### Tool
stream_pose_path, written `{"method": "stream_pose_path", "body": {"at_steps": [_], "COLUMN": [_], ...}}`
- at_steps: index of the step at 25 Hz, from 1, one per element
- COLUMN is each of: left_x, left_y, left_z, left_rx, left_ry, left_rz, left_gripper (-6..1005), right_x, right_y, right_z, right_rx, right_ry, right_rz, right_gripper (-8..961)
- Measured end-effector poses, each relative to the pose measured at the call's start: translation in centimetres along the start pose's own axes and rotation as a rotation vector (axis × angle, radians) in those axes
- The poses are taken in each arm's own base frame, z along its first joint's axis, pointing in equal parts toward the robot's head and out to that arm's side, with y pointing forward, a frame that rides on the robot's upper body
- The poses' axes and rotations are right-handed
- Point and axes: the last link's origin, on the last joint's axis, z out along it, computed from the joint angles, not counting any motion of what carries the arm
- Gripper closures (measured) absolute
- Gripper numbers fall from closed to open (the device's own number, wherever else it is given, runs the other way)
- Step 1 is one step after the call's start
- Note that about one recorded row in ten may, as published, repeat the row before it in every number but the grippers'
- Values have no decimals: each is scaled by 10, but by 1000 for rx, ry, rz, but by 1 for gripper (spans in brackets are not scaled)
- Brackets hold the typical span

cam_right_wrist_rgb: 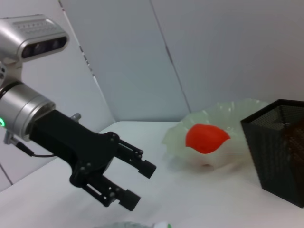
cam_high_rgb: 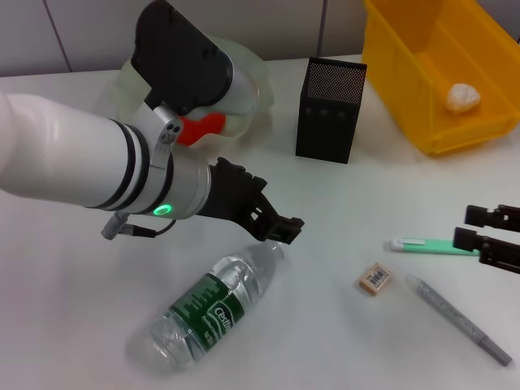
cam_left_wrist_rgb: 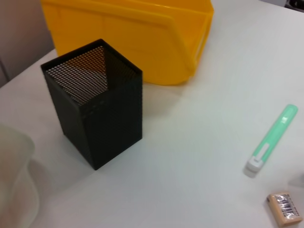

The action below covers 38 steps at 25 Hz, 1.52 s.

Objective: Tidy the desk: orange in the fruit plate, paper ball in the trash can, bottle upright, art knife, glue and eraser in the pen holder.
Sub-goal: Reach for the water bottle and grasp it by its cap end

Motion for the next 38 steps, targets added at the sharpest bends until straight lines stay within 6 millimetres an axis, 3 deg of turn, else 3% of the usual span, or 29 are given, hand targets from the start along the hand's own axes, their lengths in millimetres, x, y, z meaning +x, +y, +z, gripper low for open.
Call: {"method": "stream_pose_path", "body": {"at_steps": [19, 38], "left_x": [2, 0], "left_y": [18, 14], "left_z": [9, 34], "left_rx": [-33, 12], "left_ry": [-43, -87], "left_rz": [-19, 21], "left_gripper": [219, 220], "right_x": [3, 3], "right_y": [-3, -3], "right_z": [-35, -33], "right_rx": [63, 53], "right_ry": [-68, -76], "right_rz": [5, 10], "right_gripper": [423, 423]}}
